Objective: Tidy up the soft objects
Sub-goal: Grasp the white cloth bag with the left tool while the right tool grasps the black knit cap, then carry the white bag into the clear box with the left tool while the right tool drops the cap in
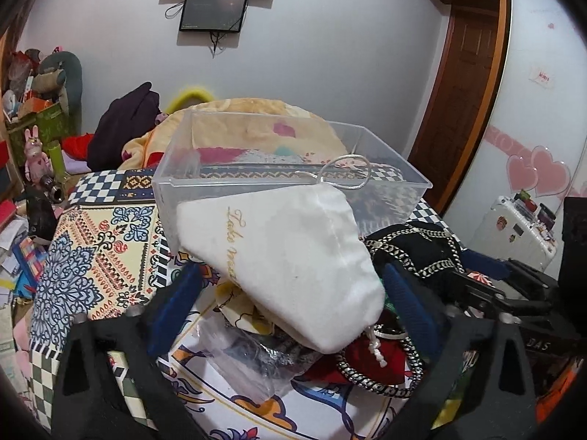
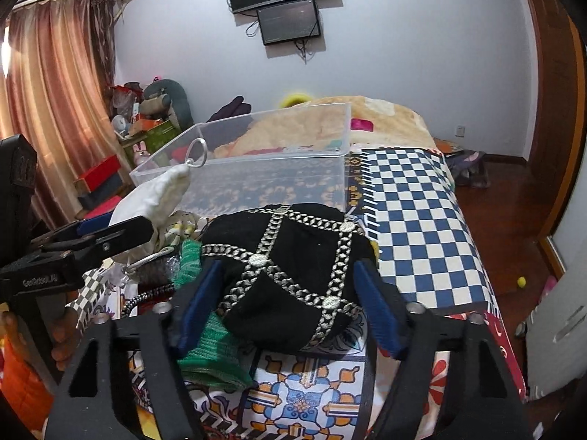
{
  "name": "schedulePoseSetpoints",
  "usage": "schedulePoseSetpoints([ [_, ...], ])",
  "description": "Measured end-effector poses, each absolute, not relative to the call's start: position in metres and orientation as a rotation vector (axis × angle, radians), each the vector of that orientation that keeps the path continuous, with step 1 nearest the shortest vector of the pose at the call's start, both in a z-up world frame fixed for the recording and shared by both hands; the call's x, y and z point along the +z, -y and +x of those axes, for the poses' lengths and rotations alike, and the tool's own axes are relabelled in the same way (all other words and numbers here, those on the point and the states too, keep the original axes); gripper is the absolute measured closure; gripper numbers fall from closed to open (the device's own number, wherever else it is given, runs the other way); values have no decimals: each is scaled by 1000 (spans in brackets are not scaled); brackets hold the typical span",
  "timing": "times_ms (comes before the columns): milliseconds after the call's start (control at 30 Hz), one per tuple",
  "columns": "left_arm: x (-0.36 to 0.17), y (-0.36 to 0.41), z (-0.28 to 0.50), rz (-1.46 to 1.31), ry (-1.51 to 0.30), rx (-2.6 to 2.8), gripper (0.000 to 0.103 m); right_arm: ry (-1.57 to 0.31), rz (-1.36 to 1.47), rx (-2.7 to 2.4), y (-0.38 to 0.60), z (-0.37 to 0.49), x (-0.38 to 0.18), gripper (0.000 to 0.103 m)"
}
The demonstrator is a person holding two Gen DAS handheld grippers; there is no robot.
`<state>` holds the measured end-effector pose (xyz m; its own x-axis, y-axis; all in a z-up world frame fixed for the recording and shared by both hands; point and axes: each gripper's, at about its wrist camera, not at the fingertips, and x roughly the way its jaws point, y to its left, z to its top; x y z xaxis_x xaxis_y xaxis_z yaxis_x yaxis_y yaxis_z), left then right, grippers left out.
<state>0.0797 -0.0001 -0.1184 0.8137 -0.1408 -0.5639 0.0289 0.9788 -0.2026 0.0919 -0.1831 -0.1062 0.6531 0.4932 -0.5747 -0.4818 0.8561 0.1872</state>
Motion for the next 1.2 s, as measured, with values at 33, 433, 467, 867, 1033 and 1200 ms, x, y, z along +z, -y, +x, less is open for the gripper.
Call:
schedulePoseSetpoints([
  [33, -120, -1, 82, -194, -627, -103, 22, -658, 15, 558, 182, 91, -106, 47],
  [433, -117, -1, 76, -199, -626, -178, 74, -656, -10, 615, 168, 92, -105, 90],
  [467, -115, -2, 74, -200, -619, -177, 75, -652, -9, 612, 167, 92, -104, 90],
  [867, -78, -21, 61, -225, -497, -147, 79, -533, 25, 598, 178, 89, -68, 93],
  [1033, -63, -26, 61, -216, -451, -130, 79, -452, 21, 592, 177, 87, -45, 96],
  [1200, -57, -26, 63, -201, -425, -113, 79, -400, 25, 585, 175, 91, -31, 98],
])
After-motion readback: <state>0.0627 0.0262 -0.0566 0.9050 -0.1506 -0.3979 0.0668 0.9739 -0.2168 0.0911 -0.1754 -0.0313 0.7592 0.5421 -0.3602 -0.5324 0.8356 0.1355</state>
